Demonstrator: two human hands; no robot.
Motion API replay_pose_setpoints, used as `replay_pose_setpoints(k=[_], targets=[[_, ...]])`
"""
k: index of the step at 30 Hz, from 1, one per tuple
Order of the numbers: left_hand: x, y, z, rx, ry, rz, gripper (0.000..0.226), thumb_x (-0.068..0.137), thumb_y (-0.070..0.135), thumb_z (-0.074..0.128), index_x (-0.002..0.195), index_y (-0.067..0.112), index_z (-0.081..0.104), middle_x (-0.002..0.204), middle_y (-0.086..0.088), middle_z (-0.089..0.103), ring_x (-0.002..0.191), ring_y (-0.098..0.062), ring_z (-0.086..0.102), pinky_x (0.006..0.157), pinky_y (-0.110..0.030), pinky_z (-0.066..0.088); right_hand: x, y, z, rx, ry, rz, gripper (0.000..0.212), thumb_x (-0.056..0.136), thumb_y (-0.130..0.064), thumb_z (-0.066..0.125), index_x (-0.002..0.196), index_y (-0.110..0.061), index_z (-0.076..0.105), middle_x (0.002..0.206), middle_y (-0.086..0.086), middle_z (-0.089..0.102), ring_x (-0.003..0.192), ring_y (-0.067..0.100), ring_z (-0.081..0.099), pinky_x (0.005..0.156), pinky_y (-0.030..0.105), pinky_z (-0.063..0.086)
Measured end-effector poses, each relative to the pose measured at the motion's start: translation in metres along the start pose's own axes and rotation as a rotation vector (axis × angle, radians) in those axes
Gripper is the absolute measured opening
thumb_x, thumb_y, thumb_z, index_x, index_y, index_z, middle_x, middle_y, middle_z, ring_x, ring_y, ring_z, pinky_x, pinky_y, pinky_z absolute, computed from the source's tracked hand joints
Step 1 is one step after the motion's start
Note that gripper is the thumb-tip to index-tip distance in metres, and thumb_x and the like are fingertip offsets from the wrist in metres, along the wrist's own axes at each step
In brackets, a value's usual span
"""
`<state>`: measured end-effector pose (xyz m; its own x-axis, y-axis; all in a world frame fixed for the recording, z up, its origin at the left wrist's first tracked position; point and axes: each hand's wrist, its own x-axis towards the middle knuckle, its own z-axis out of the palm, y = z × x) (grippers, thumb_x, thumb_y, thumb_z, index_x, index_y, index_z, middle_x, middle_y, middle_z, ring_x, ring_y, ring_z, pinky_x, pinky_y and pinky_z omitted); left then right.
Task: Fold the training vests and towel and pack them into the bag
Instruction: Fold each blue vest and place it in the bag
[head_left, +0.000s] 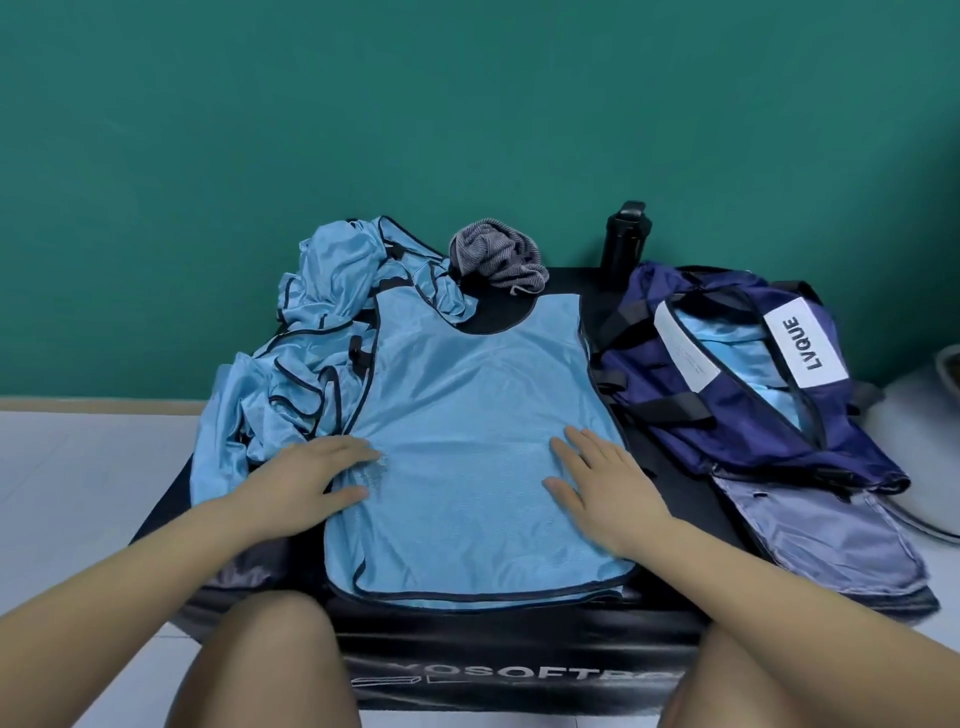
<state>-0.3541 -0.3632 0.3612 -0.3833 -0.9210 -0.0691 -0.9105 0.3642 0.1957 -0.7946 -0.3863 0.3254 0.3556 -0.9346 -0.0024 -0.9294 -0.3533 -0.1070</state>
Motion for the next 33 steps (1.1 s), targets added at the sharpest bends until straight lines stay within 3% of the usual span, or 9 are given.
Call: replay_pose_setpoints(k=[3, 7, 13, 16, 18, 21, 25, 28, 33], targets=[[0.018, 0.002, -0.024, -0.064, 0.213, 0.007, 0.028, 0.101, 0.039, 0.066, 0.126, 0.048, 0.059, 0.12, 0.022, 0.059, 0.109, -0.008, 0.063, 0.094, -0.035, 0.055, 0.014, -0.022, -0.01, -0.003, 0.082, 0.001, 0.088, 0.103, -0.071, 0.001, 0.161, -0.017, 0.039, 0.169, 0.009, 0.035, 0.156, 0.028, 0.029, 0.128, 0.041, 0.019], [0.052, -0.011, -0.057, 0.04, 0.434, -0.128, 0.039, 0.083, 0.005, 0.071, 0.115, 0.026, 0.064, 0.116, 0.006, 0.056, 0.11, -0.026, 0.057, 0.09, -0.046, 0.05, 0.047, -0.05, -0.015, 0.124, 0.113, -0.014, 0.068, 0.111, -0.059, 0.026, 0.166, -0.02, 0.031, 0.173, 0.009, 0.025, 0.16, 0.027, 0.021, 0.129, 0.04, 0.015], [0.097, -0.038, -0.071, 0.211, 0.117, -0.358, 0.09, 0.08, 0.062, 0.078, 0.154, 0.023, 0.043, 0.158, 0.001, 0.044, 0.145, -0.028, 0.042, 0.115, -0.055, 0.036, 0.091, -0.07, 0.002, 0.162, 0.107, -0.081, 0.066, 0.112, -0.058, 0.028, 0.168, -0.023, 0.025, 0.176, 0.005, 0.019, 0.163, 0.023, 0.011, 0.131, 0.037, 0.008], [0.114, -0.044, -0.059, 0.172, 0.0, -0.369, 0.082, 0.07, 0.07, 0.068, 0.136, 0.022, 0.057, 0.137, 0.004, 0.055, 0.126, -0.025, 0.056, 0.105, -0.047, 0.045, 0.091, -0.071, 0.015, 0.167, 0.085, -0.06, 0.07, 0.11, -0.064, 0.023, 0.169, -0.026, 0.022, 0.177, 0.0, 0.015, 0.163, 0.018, 0.007, 0.132, 0.036, 0.005], [0.12, -0.041, -0.051, 0.098, 0.002, -0.344, 0.077, 0.071, 0.061, 0.07, 0.138, 0.023, 0.061, 0.132, 0.001, 0.058, 0.115, -0.026, 0.062, 0.095, -0.043, 0.053, 0.091, -0.071, 0.018, 0.166, 0.088, -0.044, 0.071, 0.109, -0.065, 0.021, 0.169, -0.027, 0.021, 0.177, -0.002, 0.013, 0.163, 0.016, 0.006, 0.132, 0.035, 0.004], [0.126, -0.046, -0.049, 0.048, 0.101, -0.347, 0.05, 0.088, 0.033, 0.076, 0.135, 0.02, 0.061, 0.115, -0.008, 0.069, 0.102, -0.031, 0.067, 0.079, -0.038, 0.054, 0.09, -0.072, 0.017, 0.173, 0.096, -0.038, 0.071, 0.109, -0.066, 0.019, 0.169, -0.029, 0.022, 0.177, -0.004, 0.011, 0.163, 0.014, 0.004, 0.132, 0.034, 0.002], [0.117, -0.067, -0.068, -0.152, 0.257, -0.438, 0.036, 0.093, 0.028, 0.076, 0.125, 0.029, 0.059, 0.092, -0.004, 0.07, 0.077, -0.022, 0.064, 0.063, -0.034, 0.048, 0.09, -0.071, 0.018, 0.173, 0.103, -0.041, 0.071, 0.109, -0.067, 0.019, 0.169, -0.028, 0.023, 0.177, -0.004, 0.012, 0.163, 0.013, 0.005, 0.132, 0.033, 0.001], [0.105, -0.085, -0.078, -0.363, 0.424, -0.58, 0.025, 0.094, 0.033, 0.075, 0.113, 0.027, 0.059, 0.093, 0.0, 0.068, 0.08, -0.021, 0.06, 0.064, -0.034, 0.043, 0.091, -0.07, 0.02, 0.173, 0.108, -0.043, 0.071, 0.109, -0.067, 0.018, 0.168, -0.028, 0.024, 0.177, -0.004, 0.012, 0.163, 0.013, 0.005, 0.132, 0.034, 0.003], [0.102, -0.096, -0.079, -0.525, 0.702, -0.918, 0.04, 0.096, 0.029, 0.071, 0.122, 0.012, 0.047, 0.103, -0.015, 0.06, 0.088, -0.035, 0.058, 0.071, -0.042, 0.045, 0.092, -0.07, 0.022, 0.162, 0.118, -0.04, 0.071, 0.108, -0.067, 0.019, 0.168, -0.029, 0.025, 0.177, -0.005, 0.013, 0.163, 0.012, 0.005, 0.132, 0.033, 0.003]])
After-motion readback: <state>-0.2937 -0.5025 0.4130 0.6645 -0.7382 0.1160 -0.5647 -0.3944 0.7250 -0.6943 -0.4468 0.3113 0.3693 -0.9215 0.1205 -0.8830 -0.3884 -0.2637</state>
